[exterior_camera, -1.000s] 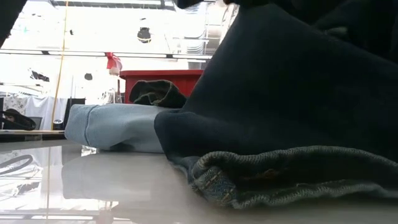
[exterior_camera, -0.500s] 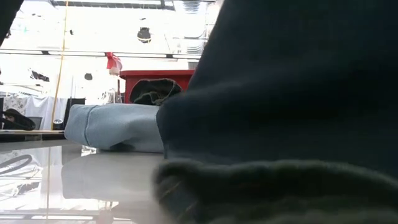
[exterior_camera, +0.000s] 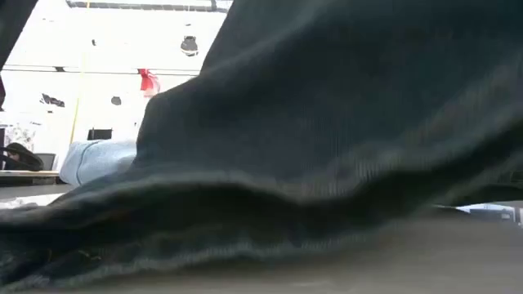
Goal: Fold laundry
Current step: Fold the black pants from the red laundry bin
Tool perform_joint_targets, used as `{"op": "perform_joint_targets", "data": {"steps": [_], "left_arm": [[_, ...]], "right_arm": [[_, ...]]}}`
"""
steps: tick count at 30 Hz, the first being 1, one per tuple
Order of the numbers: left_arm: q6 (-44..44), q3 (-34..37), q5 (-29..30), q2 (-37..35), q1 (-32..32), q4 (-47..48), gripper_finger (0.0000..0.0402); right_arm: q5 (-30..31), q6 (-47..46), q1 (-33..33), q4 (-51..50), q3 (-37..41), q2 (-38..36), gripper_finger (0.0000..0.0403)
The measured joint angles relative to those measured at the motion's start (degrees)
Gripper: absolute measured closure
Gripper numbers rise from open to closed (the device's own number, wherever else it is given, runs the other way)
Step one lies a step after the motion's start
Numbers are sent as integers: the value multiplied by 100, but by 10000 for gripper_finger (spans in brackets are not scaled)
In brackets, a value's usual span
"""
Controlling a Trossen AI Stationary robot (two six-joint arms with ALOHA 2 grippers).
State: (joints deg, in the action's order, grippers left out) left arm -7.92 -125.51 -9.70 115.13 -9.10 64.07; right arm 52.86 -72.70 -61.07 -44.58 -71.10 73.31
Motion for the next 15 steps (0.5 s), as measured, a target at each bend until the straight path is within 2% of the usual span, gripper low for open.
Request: {"op": "perform_joint_targets", "data": {"steps": [4, 10, 15], "left_arm": [[311, 382, 64, 6, -11, -286, 401], [520, 700, -22, 13, 40, -753, 401], [520, 767, -110, 20, 37, -852, 401]], "right_arm": [[33, 5, 23, 405, 5, 619, 290], [0, -674, 250, 117, 14, 1610, 287], [-20, -730, 348, -113, 14, 2063, 274]]}}
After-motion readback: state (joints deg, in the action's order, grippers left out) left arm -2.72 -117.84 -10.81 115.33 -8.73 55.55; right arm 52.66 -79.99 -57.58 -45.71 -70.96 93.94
